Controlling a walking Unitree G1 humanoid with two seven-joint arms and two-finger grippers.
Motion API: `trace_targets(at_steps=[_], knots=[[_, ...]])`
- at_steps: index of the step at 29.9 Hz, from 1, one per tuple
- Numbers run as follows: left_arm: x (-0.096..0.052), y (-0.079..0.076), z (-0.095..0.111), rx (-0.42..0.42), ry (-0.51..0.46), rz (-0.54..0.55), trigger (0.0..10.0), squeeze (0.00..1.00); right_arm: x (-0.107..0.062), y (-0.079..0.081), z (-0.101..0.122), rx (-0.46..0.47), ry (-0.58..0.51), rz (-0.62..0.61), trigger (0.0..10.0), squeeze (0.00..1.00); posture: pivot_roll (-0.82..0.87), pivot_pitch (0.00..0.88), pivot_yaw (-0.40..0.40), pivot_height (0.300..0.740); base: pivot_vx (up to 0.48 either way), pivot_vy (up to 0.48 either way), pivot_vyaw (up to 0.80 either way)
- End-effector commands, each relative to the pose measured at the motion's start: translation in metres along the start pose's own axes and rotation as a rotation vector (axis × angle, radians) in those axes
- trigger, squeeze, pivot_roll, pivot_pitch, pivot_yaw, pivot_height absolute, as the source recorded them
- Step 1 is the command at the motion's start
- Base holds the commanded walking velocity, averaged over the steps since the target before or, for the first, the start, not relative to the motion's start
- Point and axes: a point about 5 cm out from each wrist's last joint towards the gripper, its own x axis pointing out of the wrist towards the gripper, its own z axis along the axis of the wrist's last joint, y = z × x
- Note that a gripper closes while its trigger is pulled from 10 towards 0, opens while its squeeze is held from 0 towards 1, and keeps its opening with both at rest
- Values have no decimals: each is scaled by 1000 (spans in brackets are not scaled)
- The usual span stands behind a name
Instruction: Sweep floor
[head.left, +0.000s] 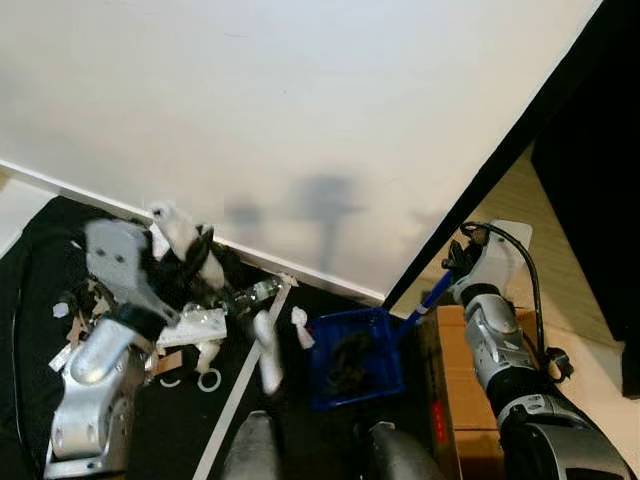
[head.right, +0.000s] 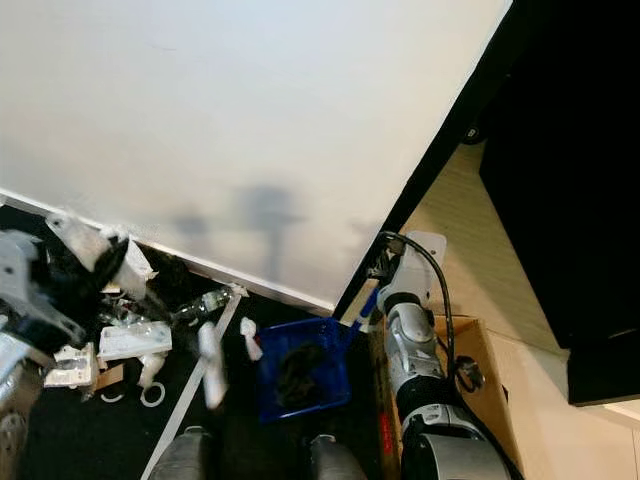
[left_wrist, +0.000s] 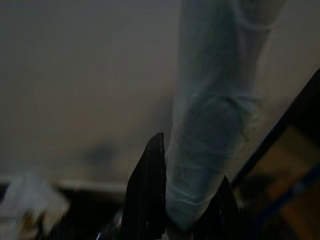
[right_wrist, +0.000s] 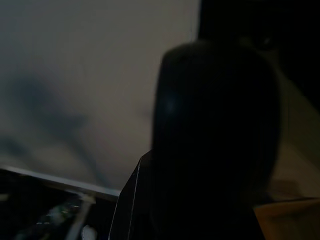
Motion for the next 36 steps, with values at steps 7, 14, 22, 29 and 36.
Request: trace_targets(at_steps=[7, 14, 22, 29, 36], knots=[[-3, -15, -7, -62, 53, -10, 10000, 0, -2, -10, 13, 54, -64, -19, 10000, 0, 238, 176, -30, 740, 0, 0, 0], [2, -7, -3, -85, 62, 103, 10000, 0, -9, -19, 13, 101, -63, -45, 10000, 0, 230, 163, -20, 740, 0, 0, 0], [0, -18, -17, -117, 176, 113, 10000, 0, -14, -21, 16, 199, -62, -92, 10000, 0, 221, 154, -10, 740, 0, 0, 0], [8, -40, -35, -129, 293, 127, 10000, 0, -24, -29, 30, 209, -107, -135, 10000, 0, 201, 152, 5, 740, 0, 0, 0], [19, -30, -25, -101, 203, 170, 10000, 0, -29, -22, 36, 105, -123, -80, 10000, 0, 188, 149, 7, 740, 0, 0, 0]])
